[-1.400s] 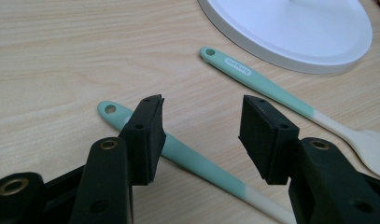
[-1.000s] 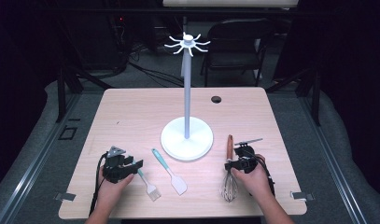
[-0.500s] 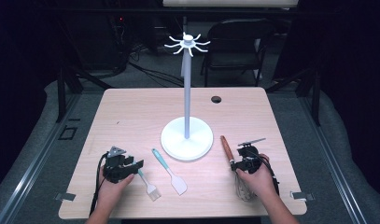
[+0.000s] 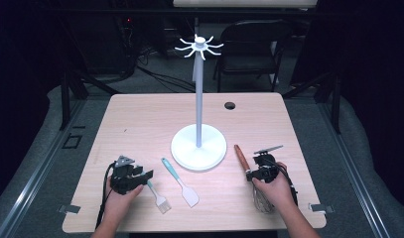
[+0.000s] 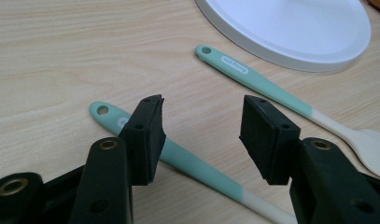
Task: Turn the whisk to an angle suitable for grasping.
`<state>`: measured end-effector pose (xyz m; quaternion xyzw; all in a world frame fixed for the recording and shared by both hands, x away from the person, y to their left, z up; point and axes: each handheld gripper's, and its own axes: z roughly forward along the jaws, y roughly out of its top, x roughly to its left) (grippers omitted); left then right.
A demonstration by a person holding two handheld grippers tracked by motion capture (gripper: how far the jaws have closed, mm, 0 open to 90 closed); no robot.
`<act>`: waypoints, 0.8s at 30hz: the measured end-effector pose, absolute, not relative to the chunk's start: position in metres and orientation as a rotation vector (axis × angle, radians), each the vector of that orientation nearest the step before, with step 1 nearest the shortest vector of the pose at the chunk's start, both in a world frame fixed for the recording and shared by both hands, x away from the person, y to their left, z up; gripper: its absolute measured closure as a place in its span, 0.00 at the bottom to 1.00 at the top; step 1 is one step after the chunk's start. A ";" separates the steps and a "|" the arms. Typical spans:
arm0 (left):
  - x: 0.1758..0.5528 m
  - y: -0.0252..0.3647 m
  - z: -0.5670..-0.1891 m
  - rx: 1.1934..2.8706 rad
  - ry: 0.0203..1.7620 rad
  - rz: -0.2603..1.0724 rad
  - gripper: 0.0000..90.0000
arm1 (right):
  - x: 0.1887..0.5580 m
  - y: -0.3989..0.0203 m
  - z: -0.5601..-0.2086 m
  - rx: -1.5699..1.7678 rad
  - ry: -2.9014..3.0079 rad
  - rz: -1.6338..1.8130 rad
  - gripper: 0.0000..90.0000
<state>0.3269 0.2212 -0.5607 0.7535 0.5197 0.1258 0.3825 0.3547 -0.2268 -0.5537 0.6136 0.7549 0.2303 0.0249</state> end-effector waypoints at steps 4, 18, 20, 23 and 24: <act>0.327 0.221 -0.561 1.921 1.325 0.320 0.54 | 0.356 -0.227 -0.553 1.903 2.343 0.709 0.89; 0.326 0.220 -0.560 1.916 1.309 0.319 0.54 | 0.350 -0.228 -0.552 1.891 2.316 0.727 0.90; 0.326 0.220 -0.559 1.920 1.307 0.311 0.54 | 0.349 -0.228 -0.551 1.877 2.310 0.732 0.90; 0.326 0.218 -0.559 1.915 1.305 0.310 0.54 | 0.346 -0.229 -0.547 1.862 2.302 0.769 0.90; 0.326 0.218 -0.559 1.916 1.303 0.307 0.54 | 0.345 -0.229 -0.546 1.859 2.301 0.782 0.90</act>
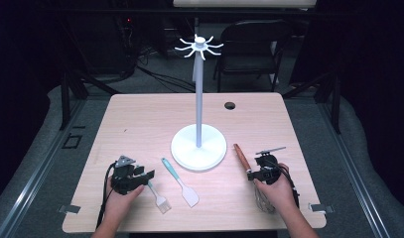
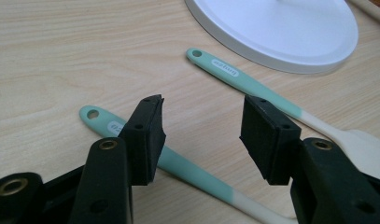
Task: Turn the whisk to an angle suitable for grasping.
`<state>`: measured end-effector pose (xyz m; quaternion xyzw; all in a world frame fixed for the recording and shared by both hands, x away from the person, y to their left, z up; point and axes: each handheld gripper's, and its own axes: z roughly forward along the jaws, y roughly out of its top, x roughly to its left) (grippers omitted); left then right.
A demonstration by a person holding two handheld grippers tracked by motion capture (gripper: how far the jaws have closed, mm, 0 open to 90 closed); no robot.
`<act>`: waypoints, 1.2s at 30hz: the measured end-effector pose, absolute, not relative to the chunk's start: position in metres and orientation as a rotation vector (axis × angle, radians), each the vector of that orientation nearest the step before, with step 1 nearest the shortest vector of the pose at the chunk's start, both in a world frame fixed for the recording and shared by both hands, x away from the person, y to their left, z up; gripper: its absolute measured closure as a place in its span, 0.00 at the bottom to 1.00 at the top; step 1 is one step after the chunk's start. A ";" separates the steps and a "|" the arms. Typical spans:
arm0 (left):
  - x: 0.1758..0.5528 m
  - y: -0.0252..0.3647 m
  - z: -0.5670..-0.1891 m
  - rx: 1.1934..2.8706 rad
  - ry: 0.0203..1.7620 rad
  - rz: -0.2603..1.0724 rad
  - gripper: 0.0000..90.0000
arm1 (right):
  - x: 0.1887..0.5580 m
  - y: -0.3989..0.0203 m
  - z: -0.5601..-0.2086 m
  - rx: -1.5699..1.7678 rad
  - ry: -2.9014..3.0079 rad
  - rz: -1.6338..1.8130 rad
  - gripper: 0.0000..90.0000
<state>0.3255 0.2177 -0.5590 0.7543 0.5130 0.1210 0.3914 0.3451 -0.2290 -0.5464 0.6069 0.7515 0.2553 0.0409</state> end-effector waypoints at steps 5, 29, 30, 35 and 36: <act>0.324 0.212 -0.558 1.918 1.281 0.308 0.54 | 0.340 -0.229 -0.541 1.819 2.285 0.812 0.90; 0.336 0.130 -0.520 1.812 1.127 0.062 0.54 | 0.328 -0.173 -0.513 1.520 2.361 1.021 0.90; 0.338 0.124 -0.518 1.804 1.124 0.044 0.54 | 0.327 -0.171 -0.513 1.505 2.367 1.032 0.90; 0.342 0.097 -0.514 1.790 1.086 -0.024 0.54 | 0.320 -0.162 -0.511 1.445 2.379 1.079 0.90; 0.342 0.093 -0.514 1.789 1.080 -0.034 0.54 | 0.319 -0.160 -0.510 1.428 2.382 1.086 0.90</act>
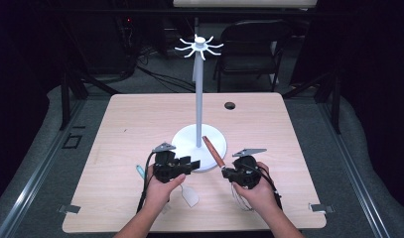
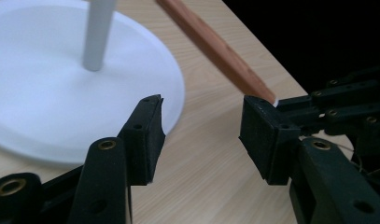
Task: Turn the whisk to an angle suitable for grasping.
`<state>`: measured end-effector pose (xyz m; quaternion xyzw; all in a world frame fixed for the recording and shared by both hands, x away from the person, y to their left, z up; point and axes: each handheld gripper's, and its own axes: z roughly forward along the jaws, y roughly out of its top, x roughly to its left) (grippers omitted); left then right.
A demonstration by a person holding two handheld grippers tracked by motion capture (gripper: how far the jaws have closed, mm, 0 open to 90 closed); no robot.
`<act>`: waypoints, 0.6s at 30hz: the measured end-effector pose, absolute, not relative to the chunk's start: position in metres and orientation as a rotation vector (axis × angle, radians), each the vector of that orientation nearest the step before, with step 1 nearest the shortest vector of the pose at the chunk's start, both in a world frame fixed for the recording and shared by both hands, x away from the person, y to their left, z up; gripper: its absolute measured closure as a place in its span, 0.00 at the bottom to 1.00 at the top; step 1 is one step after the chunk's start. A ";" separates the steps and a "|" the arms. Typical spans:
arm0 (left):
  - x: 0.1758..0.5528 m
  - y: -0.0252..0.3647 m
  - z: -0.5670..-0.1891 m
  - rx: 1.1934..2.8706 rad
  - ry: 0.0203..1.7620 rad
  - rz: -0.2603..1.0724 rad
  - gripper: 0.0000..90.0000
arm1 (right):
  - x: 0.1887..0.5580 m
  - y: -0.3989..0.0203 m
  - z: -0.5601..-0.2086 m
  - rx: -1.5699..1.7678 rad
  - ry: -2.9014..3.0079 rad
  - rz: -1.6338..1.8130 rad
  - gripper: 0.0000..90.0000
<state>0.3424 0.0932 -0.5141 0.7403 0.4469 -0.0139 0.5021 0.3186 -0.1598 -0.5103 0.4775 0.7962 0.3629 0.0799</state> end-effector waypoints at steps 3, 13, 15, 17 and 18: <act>0.345 0.082 -0.514 1.763 1.067 -0.087 0.54 | 0.316 -0.157 -0.509 1.414 2.374 1.111 0.90; 0.350 0.063 -0.516 1.728 1.069 -0.184 0.53 | 0.309 -0.149 -0.509 1.369 2.371 1.131 0.90; 0.351 0.062 -0.516 1.730 1.061 -0.193 0.55 | 0.309 -0.149 -0.509 1.359 2.372 1.148 0.90; 0.351 0.061 -0.515 1.734 1.062 -0.193 0.55 | 0.308 -0.148 -0.508 1.345 2.373 1.159 0.90; 0.351 0.060 -0.515 1.736 1.052 -0.191 0.57 | 0.307 -0.147 -0.508 1.337 2.373 1.164 0.90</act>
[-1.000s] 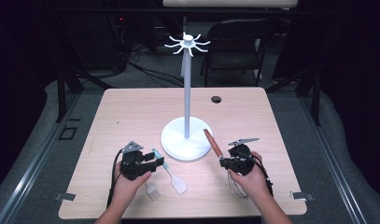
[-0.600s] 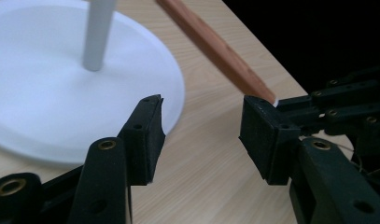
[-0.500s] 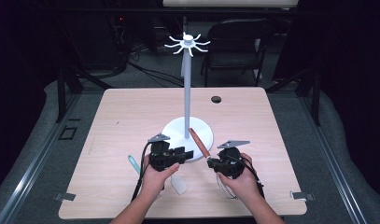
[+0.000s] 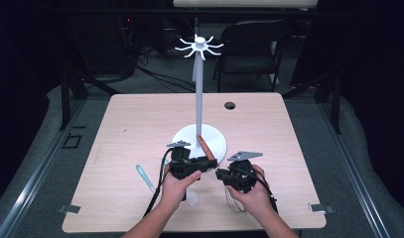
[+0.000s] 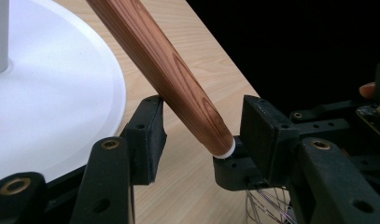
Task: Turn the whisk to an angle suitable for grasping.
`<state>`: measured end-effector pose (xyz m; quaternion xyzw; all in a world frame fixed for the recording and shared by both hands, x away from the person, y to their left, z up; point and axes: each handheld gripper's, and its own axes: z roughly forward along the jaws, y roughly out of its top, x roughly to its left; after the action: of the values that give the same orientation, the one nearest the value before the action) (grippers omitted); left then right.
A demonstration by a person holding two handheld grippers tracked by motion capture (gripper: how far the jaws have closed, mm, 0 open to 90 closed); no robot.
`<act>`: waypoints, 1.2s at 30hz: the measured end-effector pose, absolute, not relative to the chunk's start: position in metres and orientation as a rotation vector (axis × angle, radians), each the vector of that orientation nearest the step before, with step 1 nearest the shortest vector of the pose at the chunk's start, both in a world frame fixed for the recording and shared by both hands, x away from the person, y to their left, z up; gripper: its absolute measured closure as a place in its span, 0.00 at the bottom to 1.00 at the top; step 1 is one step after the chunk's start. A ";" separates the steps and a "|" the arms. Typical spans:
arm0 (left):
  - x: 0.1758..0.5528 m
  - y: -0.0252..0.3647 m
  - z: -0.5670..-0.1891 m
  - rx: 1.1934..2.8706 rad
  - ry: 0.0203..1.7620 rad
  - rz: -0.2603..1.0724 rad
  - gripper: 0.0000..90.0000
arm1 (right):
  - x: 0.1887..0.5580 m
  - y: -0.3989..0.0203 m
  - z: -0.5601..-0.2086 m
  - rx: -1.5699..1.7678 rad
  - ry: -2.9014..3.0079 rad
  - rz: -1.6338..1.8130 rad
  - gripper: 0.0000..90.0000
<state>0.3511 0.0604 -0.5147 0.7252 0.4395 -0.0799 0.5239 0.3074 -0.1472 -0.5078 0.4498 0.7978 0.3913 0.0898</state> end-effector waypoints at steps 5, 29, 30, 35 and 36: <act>0.349 0.060 -0.511 1.723 1.024 -0.179 0.66 | 0.307 -0.145 -0.508 1.332 2.381 1.161 0.90; 0.338 0.048 -0.490 1.743 0.947 -0.105 0.77 | 0.300 -0.145 -0.492 1.262 2.286 1.275 0.90; 0.337 0.047 -0.490 1.745 0.950 -0.100 0.77 | 0.300 -0.145 -0.491 1.264 2.283 1.275 0.90; 0.336 0.045 -0.491 1.746 0.951 -0.089 0.80 | 0.301 -0.146 -0.492 1.268 2.277 1.269 0.90; 0.336 0.045 -0.491 1.746 0.950 -0.090 0.80 | 0.301 -0.146 -0.492 1.267 2.277 1.272 0.90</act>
<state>0.3356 0.0450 -0.4909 0.7360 0.4005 -0.0378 0.5445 0.3012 -0.1460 -0.4918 0.4339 0.7795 0.4354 0.1206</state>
